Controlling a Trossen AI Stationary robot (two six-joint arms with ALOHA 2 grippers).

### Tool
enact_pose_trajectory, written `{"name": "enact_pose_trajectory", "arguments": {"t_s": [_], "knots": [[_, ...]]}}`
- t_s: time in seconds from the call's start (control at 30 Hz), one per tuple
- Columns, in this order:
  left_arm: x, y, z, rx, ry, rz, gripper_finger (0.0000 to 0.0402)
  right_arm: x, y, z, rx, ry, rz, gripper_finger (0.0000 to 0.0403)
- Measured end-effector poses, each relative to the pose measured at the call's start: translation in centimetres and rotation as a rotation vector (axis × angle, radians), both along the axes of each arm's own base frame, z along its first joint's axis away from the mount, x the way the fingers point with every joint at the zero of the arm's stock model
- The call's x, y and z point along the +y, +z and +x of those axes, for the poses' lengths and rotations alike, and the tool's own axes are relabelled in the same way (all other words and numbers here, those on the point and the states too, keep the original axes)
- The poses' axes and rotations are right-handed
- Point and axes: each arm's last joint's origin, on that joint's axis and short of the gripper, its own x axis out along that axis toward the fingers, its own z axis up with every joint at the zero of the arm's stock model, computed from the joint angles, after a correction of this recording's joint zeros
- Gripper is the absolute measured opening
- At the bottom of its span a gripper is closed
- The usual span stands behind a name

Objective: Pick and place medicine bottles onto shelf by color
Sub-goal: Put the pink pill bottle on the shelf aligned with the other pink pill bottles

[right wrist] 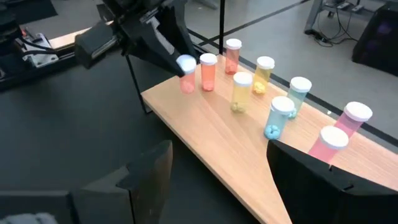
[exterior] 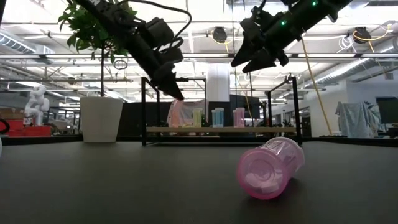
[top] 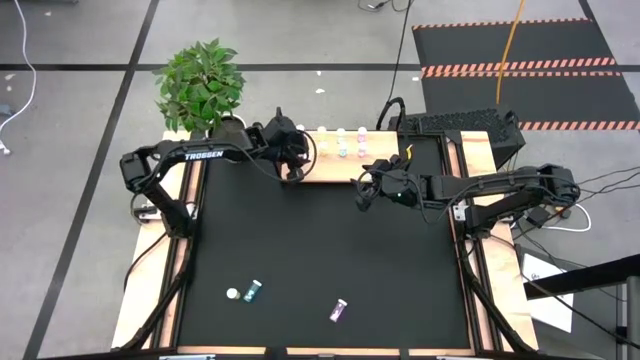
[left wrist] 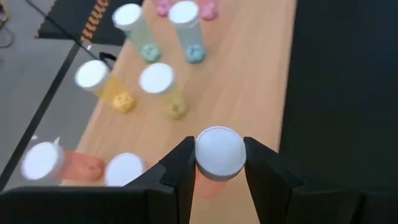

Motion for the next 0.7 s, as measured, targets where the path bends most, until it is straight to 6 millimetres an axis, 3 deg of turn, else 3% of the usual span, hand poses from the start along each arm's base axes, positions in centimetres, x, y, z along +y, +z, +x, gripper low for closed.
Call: {"name": "enact_pose_trajectory", "arguments": {"t_s": [0.4,0.7], "knots": [[-0.3,-2.6,-0.9,-0.009,-0.026,-0.025,0.0124,0.1,0.0,0.0,-0.009,-0.001,0.016,0.0258],[-0.3,-0.7,0.2,-0.056,-0.039,0.01,0.0124,0.2,-0.1,0.1,-0.009,0.04,0.04,0.0258]]}}
